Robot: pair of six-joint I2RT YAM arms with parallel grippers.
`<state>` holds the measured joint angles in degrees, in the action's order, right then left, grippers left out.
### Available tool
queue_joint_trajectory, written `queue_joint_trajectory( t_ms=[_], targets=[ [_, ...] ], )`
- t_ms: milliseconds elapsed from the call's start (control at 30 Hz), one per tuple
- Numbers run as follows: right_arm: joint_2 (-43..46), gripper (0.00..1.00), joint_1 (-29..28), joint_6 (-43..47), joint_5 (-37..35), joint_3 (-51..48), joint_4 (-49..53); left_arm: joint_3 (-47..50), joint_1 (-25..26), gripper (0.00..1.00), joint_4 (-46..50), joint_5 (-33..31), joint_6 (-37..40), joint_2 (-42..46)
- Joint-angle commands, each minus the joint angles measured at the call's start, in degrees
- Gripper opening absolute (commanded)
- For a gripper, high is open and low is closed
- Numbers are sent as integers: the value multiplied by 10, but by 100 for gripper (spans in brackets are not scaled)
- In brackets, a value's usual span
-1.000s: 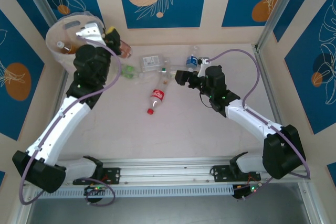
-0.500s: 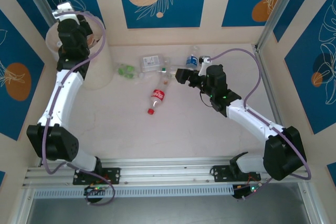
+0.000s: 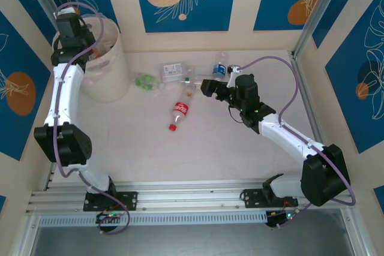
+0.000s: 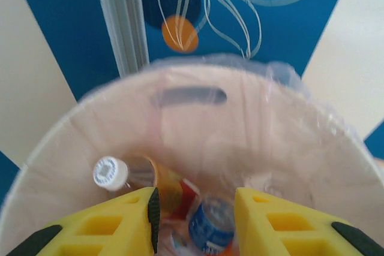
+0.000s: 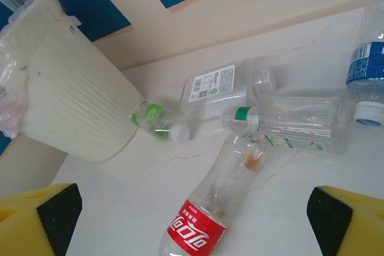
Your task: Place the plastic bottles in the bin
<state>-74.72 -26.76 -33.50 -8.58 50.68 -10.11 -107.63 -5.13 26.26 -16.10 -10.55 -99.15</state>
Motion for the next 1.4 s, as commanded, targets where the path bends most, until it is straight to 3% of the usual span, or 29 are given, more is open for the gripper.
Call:
queue_joint_trajectory(
  t_ms=[0, 133, 333, 400, 467, 633, 767, 1000, 1067, 1233, 1367],
  targets=[
    [-9, 99, 1, -11, 8, 19, 10, -64, -2, 0, 107, 73, -8, -25],
    [-16, 98, 1, -13, 8, 19, 9, -169, -2, 0, 225, 133, -9, -85],
    [-24, 98, 1, -10, 11, 24, 12, -189, -2, 3, 259, 152, -17, -99],
    [-27, 98, 1, -10, 9, 23, 12, -187, -1, 12, 260, 152, -18, -100],
    [-29, 98, 1, -10, 11, 25, 13, -186, -1, 34, 259, 158, -18, -102],
    [-31, 98, 1, -9, 11, 28, 18, -187, -1, 69, 254, 186, -16, -93],
    [-34, 98, 1, -10, 10, 28, 18, -182, 3, 81, 251, 201, -11, -76],
    [-35, 98, 1, -17, 18, 32, 20, -120, 39, 94, 188, 280, -16, -28],
    [-33, 98, 1, -21, 15, 29, 24, -99, 61, 100, 172, 274, -14, -11],
    [-35, 100, 3, -65, -46, 25, 52, -30, 133, 100, 124, 194, 2, 39],
    [-55, 99, 11, -111, -41, 36, 80, 62, 200, 100, 60, 129, 2, 88]
  ],
)
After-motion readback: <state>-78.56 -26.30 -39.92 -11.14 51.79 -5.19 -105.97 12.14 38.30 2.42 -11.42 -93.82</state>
